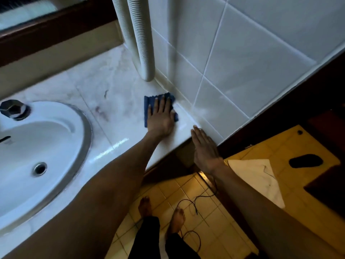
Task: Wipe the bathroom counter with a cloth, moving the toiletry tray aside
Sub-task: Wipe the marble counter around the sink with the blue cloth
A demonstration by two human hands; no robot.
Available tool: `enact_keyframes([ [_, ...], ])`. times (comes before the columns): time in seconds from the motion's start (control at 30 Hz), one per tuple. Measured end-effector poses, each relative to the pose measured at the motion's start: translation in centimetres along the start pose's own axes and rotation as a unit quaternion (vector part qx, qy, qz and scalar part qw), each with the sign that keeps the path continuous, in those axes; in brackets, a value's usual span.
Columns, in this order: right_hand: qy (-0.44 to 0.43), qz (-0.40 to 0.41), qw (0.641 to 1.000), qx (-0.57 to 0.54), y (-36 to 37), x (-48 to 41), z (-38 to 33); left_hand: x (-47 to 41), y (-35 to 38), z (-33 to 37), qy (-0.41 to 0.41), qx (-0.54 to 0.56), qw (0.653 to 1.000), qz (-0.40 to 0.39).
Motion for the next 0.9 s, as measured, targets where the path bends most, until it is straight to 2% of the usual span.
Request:
enact_keyframes([
  [0.1,-0.007,-0.011,1.0,0.001,-0.3,0.3,-0.1,4.3,1.8,2.8,0.11,-0.046,0.993,-0.018],
  [0.2,-0.008,-0.022,1.0,0.009,-0.4,0.5,0.0,8.9,2.3,0.4,0.228,-0.082,0.969,-0.04],
  [0.27,-0.005,-0.027,1.0,0.005,-0.4,0.6,0.0,9.9,1.1,-2.4,0.277,-0.101,0.954,-0.051],
  [0.33,0.006,-0.03,1.0,-0.006,-0.2,0.6,0.0,7.9,-0.2,-4.6,0.252,-0.112,0.96,-0.047],
  [0.47,0.014,-0.015,1.0,0.014,-0.7,0.1,-0.6,3.9,-0.7,-3.2,0.071,-0.049,0.996,-0.019],
  [0.53,0.012,0.008,1.0,0.02,-1.7,-0.6,-1.1,4.7,0.3,-1.5,0.029,-0.032,0.999,-0.009],
  [0.63,-0.009,0.059,0.998,0.022,-3.0,-1.8,-2.0,9.1,1.2,-1.1,0.127,-0.067,0.99,-0.016],
  [0.73,-0.045,0.076,0.996,0.025,-2.8,-3.6,-3.6,12.2,0.6,-5.9,0.194,-0.103,0.975,-0.03],
  [0.8,-0.068,0.072,0.995,0.019,-2.5,-5.2,-5.1,11.9,-1.1,-10.6,0.182,-0.099,0.978,-0.023],
  [0.9,-0.09,0.075,0.993,0.0,-2.0,-8.0,-7.8,8.6,-3.9,-17.0,0.107,-0.097,0.99,-0.013],
])
Point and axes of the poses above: each hand's wrist, its own x-axis away from the middle knuckle, its own y-axis out of the palm, z = x × y, the point moved 10 cm from there along -x, towards the middle knuckle, and after that the axes turned 11 degrees about -y, right-handed, at the moved point
